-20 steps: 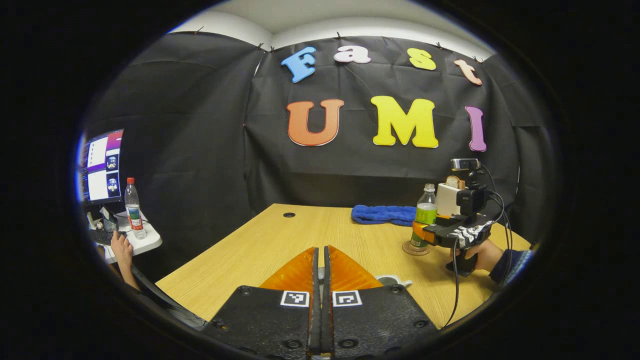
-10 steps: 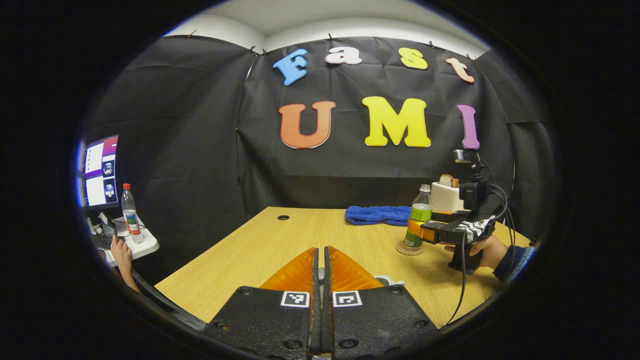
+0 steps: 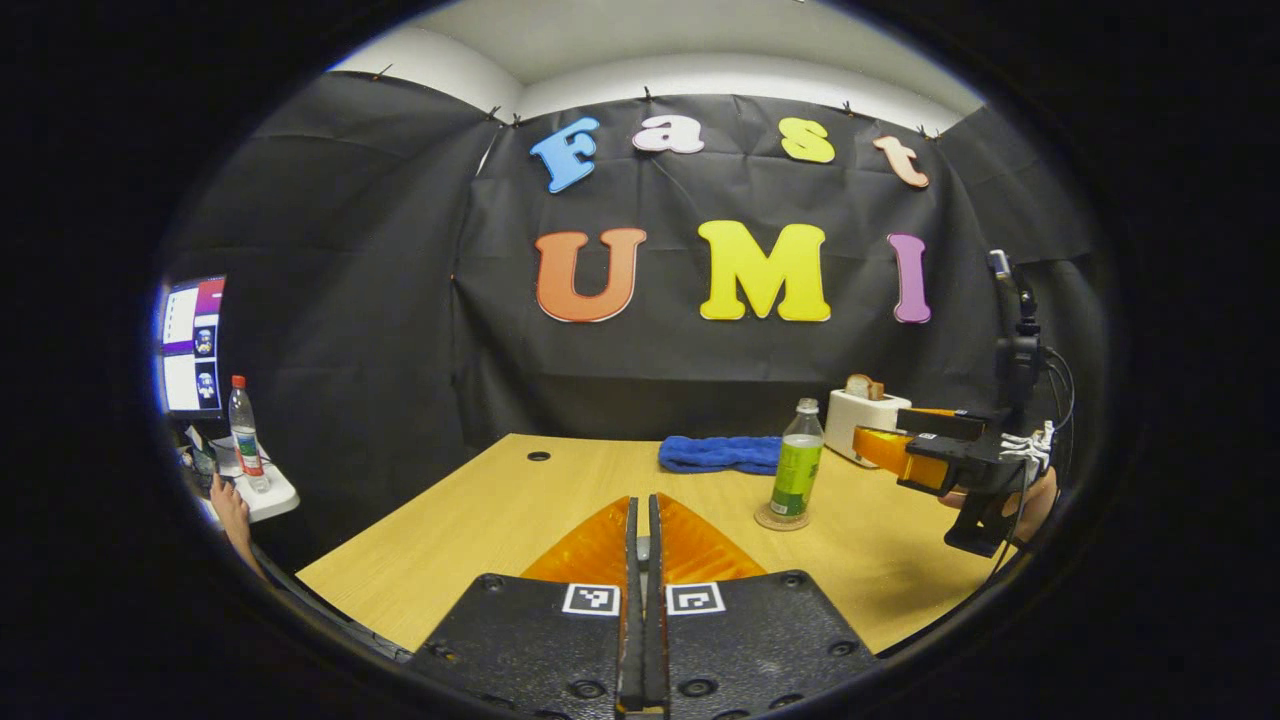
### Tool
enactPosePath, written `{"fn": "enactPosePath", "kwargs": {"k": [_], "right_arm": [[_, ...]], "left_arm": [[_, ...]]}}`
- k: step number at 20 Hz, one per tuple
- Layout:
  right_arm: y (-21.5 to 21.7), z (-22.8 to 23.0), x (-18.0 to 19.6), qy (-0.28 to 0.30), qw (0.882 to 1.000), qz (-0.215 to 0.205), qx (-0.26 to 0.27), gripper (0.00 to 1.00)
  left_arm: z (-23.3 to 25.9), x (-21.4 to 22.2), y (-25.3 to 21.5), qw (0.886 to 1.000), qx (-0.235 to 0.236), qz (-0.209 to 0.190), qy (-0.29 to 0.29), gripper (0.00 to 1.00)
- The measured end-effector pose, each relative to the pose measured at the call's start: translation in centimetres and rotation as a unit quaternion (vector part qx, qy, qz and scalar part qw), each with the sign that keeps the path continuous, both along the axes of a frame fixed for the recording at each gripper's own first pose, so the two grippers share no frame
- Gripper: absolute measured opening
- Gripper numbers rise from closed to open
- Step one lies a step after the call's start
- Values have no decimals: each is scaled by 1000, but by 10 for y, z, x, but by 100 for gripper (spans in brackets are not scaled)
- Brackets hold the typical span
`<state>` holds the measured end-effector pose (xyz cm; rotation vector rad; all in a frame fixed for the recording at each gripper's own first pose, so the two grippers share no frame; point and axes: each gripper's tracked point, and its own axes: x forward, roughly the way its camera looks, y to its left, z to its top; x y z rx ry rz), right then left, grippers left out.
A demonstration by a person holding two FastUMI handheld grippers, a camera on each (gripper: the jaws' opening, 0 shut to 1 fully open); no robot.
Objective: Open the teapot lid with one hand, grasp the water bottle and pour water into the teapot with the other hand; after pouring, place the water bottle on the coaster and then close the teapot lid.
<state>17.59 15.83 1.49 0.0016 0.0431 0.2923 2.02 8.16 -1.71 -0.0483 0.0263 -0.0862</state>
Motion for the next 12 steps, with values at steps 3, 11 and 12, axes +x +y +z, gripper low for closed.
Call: {"fn": "enactPosePath", "kwargs": {"k": [3,11,12], "right_arm": [[-35,7,-41,-9,999,-30,-18,95],[-143,3,-138,-21,989,-142,-25,95],[-151,3,-146,-25,990,-140,-18,95]], "left_arm": [[1,-4,-4,1000,5,-7,-2,3],[-42,28,17,999,4,22,36,3],[-47,32,13,999,0,20,38,3]]}}
